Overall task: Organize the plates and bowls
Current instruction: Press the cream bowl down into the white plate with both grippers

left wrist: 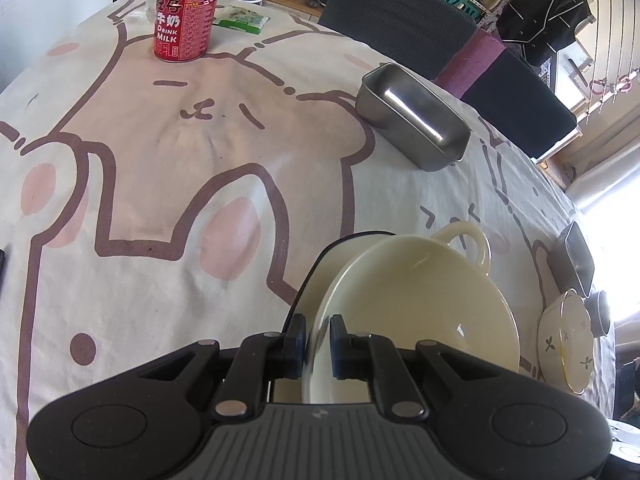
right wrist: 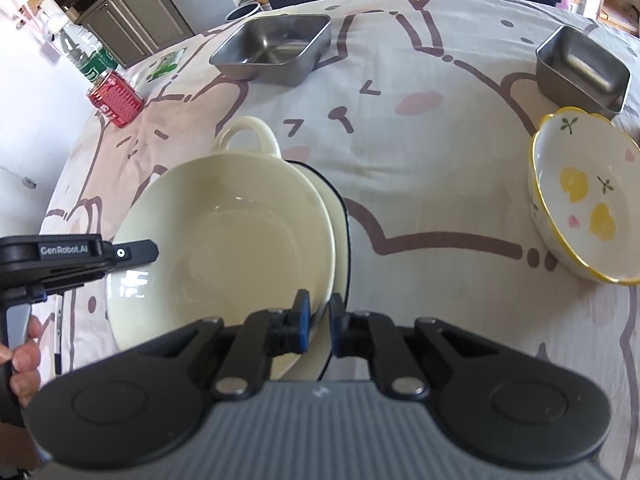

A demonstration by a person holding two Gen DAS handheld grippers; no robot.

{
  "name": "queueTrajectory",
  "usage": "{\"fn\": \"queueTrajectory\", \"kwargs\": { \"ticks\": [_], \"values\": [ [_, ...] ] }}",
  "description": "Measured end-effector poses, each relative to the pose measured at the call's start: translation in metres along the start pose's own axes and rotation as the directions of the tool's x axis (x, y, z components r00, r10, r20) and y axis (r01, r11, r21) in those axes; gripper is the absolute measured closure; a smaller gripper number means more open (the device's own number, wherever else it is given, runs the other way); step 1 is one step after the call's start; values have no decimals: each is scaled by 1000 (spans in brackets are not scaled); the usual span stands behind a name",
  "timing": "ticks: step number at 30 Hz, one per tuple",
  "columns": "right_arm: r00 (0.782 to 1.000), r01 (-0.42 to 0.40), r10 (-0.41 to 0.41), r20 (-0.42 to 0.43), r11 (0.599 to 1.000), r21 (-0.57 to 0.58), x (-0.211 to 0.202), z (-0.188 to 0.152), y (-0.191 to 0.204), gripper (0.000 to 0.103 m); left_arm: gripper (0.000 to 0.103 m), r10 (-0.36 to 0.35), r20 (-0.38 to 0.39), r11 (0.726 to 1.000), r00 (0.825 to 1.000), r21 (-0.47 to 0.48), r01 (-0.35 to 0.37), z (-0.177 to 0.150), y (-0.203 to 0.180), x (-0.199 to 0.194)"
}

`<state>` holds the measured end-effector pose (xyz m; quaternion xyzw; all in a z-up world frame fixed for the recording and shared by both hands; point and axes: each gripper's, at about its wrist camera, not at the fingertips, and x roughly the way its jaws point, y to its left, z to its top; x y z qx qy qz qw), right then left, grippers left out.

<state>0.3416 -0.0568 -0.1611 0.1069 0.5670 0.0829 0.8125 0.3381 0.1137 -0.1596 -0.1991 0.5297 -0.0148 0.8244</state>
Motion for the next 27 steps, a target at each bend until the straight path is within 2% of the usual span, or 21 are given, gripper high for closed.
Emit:
{"fn": "queueTrajectory", "kwargs": {
  "ticks": [7,12,15,18,21,27],
  "values": [
    [1000,-2,2,-1,1000,-2,-1,-1,1,91,91,-18,31,1000,999,-15,19,-1,4,-15],
    [1000,1,-1,-3,1000,-2,-1,-1,1,91,91,-26,10,1000,1000,-16,26,-3,6,-18],
    [1000,-5,5,-11,1000,5,-2,-1,-1,91,91,9,-6,1000,1000,16,-8,-5,4,-17],
    [999,-19,20,-27,1000,21,-2,-1,-4,90,97,7,-15,999,1000,42,-6,-6,2,-15],
    [999,-30,31,-40,999,20,-3,-1,-4,90,97,19,-4,998,1000,67,-19,-6,-1,-15],
    [1000,1,-1,2,1000,-7,-2,-1,3,91,97,25,17,998,1000,61,-26,-5,-3,-12]
  ]
}}
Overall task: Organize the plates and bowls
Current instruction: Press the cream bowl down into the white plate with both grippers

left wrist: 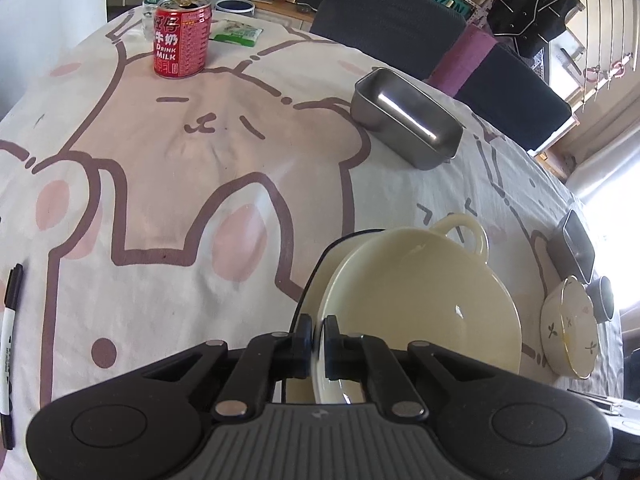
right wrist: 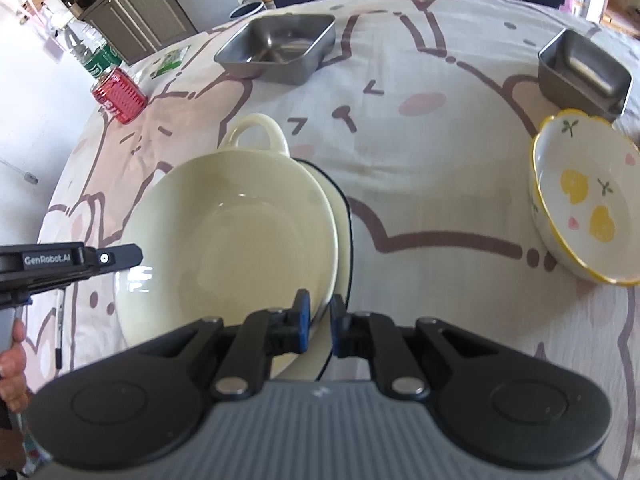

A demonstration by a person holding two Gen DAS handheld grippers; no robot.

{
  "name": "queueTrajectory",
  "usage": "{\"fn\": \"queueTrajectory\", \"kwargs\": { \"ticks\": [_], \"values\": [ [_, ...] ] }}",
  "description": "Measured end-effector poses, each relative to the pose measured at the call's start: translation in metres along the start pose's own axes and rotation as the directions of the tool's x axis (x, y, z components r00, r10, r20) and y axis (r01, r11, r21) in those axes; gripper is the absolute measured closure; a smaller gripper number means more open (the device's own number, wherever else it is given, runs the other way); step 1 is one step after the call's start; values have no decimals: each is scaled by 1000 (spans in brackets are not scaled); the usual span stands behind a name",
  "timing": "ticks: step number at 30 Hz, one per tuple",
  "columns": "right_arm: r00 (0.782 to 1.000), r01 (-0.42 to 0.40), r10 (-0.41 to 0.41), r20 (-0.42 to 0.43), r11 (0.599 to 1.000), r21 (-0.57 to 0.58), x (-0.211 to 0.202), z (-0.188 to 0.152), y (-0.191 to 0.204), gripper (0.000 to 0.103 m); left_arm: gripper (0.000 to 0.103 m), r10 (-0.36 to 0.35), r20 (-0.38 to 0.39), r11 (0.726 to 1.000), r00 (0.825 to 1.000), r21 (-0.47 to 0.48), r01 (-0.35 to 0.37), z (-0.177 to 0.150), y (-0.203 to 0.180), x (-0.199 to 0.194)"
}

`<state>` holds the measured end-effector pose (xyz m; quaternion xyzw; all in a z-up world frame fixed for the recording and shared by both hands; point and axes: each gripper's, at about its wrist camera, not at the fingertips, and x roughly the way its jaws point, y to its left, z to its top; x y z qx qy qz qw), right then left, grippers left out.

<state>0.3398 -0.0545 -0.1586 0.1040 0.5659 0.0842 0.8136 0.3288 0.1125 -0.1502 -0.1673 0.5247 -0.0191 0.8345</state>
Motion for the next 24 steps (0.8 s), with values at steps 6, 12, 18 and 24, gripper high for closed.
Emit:
{"fn": "queueTrajectory", "kwargs": {
  "ticks": [6,12,18,24],
  "values": [
    [1000,-3,3,-2,1000,-12,0,3,-2,91,98,-6,-7,1000,1000,9,6,1,2,-1],
    [1000,9,-9,0,1000,-25,0,3,-1,91,98,2,-18,1000,1000,29,-2,-2,-2,-2],
    [1000,16,-16,0,1000,-18,-2,2,-3,91,97,-1,-21,999,1000,34,2,-4,-1,-5],
    [1000,20,-19,20,1000,-6,-7,0,-4,89,84,29,-18,999,999,37,-28,-6,-1,-9]
  ]
}}
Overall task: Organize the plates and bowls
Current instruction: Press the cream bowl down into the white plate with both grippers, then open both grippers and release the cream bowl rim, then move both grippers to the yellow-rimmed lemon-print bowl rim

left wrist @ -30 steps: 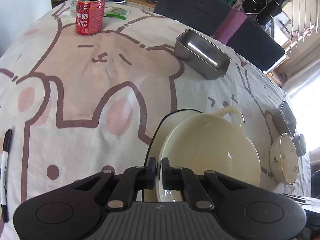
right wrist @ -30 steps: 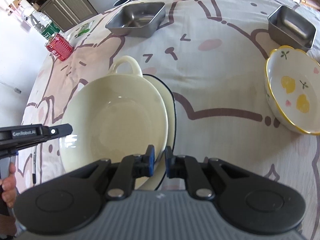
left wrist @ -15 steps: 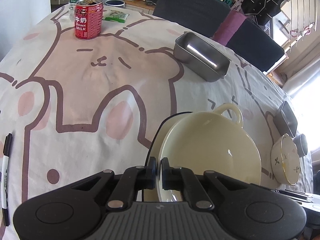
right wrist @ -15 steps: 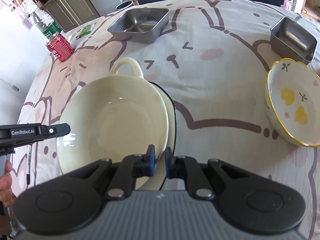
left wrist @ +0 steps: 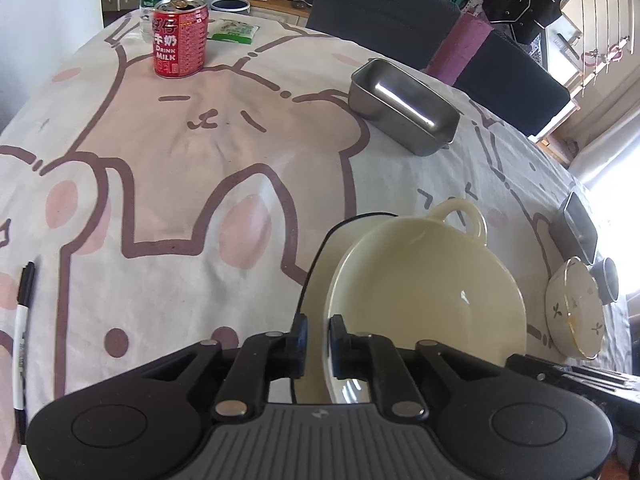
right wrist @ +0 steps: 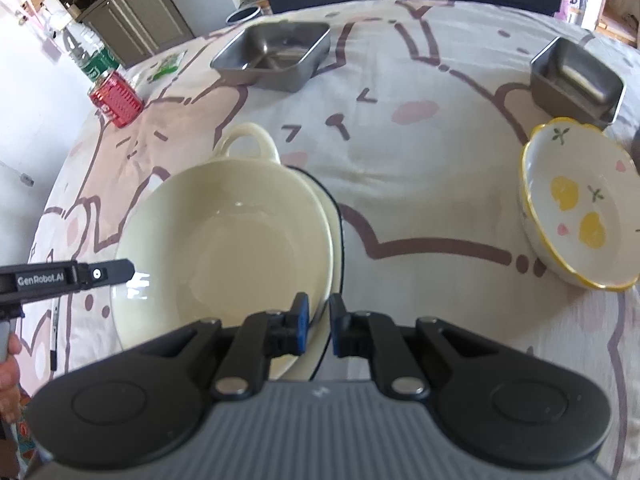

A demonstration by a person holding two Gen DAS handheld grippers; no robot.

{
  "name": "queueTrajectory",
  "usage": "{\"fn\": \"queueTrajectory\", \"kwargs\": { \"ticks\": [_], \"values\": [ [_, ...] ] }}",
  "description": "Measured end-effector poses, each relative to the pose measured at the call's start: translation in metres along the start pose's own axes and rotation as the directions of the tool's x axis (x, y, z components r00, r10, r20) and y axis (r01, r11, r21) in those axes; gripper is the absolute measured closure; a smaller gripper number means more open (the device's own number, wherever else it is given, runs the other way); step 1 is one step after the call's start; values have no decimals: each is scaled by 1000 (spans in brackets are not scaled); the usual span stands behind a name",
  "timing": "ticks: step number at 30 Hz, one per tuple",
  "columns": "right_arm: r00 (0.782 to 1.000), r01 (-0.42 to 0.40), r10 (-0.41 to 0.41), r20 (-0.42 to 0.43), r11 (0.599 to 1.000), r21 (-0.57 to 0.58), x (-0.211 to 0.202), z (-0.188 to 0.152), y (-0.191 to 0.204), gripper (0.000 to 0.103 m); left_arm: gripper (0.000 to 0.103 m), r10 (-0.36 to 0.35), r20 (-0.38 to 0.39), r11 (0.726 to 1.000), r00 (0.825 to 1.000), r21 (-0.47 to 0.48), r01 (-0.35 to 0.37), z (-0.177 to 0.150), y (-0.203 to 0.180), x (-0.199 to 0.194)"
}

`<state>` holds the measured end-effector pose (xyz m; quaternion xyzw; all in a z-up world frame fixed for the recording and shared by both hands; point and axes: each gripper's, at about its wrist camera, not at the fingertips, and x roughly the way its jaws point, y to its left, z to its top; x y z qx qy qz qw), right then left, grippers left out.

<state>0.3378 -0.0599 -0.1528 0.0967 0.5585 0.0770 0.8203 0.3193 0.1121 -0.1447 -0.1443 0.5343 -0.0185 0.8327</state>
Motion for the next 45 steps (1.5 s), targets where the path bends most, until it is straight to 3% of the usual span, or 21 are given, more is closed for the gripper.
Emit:
{"fn": "queueTrajectory", "kwargs": {
  "ticks": [4,8,12,17,24,31,37,45],
  "values": [
    [1000,-11,11,12,1000,11,-5,-1,-2,86,65,21,-1,1000,1000,7,-21,-2,1,-3],
    [999,-16,16,32,1000,2,-11,-3,-1,64,39,31,13,999,999,16,-31,-3,2,-11],
    [997,-14,16,70,1000,-26,-18,-4,3,47,20,52,31,998,998,28,-53,-5,1,-19],
    [992,10,-4,129,999,-42,-29,-6,3,29,7,62,52,997,997,47,-65,-9,1,-29],
    [983,14,-10,183,1000,-23,-45,-9,-11,0,0,57,140,995,988,77,-68,-12,-14,-46],
    [964,25,-26,263,1000,5,-69,-14,-36,0,0,20,172,984,985,171,-50,-14,-65,-45],
    [925,73,-88,371,996,52,-92,-21,-74,0,0,-35,203,972,979,233,-13,-16,-115,-36],
    [903,96,-171,394,974,204,-108,-26,-140,0,0,-87,181,953,980,302,28,-19,-185,-8]
  ]
}}
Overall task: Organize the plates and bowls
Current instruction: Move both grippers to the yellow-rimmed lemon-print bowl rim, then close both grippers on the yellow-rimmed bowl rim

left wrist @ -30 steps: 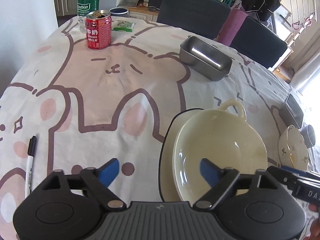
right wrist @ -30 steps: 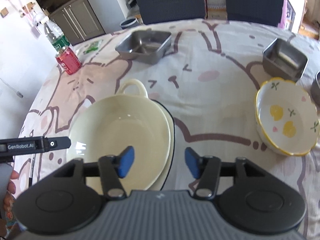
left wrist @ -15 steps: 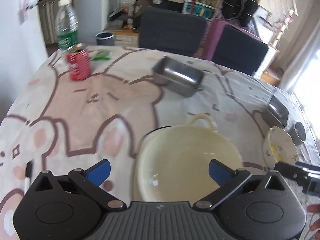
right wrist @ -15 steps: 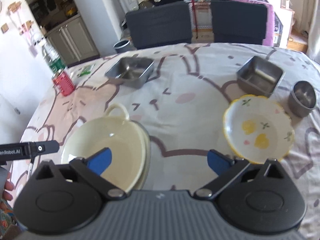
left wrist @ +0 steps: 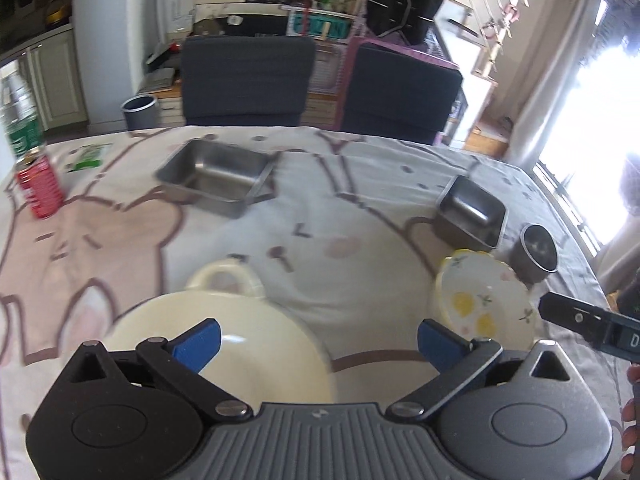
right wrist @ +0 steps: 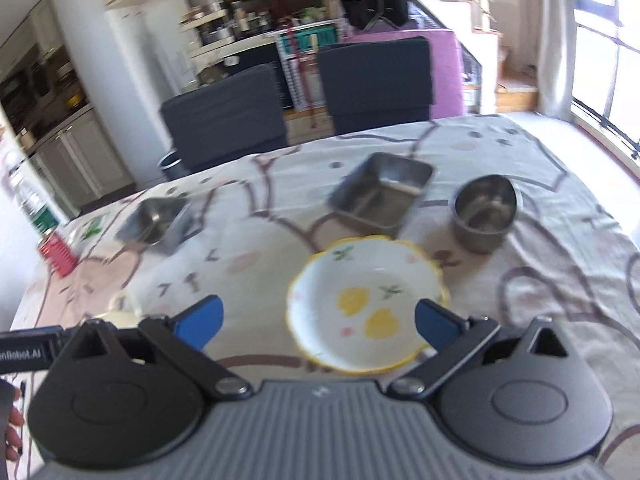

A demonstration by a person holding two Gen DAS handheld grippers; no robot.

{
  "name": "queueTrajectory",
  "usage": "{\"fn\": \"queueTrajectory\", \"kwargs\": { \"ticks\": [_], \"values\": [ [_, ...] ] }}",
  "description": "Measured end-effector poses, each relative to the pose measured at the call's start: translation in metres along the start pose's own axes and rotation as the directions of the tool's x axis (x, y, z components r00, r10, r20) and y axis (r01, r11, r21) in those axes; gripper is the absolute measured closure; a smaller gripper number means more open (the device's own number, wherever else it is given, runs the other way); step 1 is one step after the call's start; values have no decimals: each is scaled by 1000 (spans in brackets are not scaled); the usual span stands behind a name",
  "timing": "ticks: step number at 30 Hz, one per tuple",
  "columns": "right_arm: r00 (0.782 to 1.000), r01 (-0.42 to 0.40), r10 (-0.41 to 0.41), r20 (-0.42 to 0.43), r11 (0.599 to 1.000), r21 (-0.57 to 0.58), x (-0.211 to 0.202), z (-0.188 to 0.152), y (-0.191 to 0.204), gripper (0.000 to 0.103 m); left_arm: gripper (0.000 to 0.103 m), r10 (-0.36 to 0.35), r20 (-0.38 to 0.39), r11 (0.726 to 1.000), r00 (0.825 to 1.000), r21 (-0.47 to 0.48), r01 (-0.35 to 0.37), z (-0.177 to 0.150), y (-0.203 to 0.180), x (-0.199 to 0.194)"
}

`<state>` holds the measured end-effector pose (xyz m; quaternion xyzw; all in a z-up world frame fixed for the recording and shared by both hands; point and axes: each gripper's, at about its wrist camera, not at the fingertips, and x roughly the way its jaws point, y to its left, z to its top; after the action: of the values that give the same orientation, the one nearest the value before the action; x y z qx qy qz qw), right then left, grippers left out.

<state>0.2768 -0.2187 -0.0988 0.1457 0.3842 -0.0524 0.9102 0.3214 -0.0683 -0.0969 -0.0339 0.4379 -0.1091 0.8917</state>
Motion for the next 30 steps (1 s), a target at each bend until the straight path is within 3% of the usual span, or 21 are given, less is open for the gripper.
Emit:
{"fn": "queueTrajectory", "kwargs": {
  "ticks": [7,10,12,14,17,23,30],
  "values": [
    [998,61,-59,-17,991,115,20,4,-49,0,1,-54,-2,998,999,36,54,4,-44,35],
    [993,99,-84,-89,979,177,35,9,-68,1,13,-86,-13,996,996,21,86,6,-55,49],
    [992,96,-74,-106,970,224,43,12,-82,13,29,-98,-32,995,995,4,98,7,-59,60],
    [989,105,-74,-129,962,252,51,14,-92,38,39,-110,-47,994,993,-12,110,9,-63,72],
    [985,105,-65,-160,959,262,65,11,-102,55,49,-136,-65,990,989,-27,135,11,-64,89],
    [980,93,-49,-195,971,220,90,13,-99,77,69,-171,-113,985,979,-42,168,12,-68,122],
    [970,99,-70,-234,988,116,117,14,-93,91,87,-180,-147,983,973,6,183,14,-82,145]
  ]
}}
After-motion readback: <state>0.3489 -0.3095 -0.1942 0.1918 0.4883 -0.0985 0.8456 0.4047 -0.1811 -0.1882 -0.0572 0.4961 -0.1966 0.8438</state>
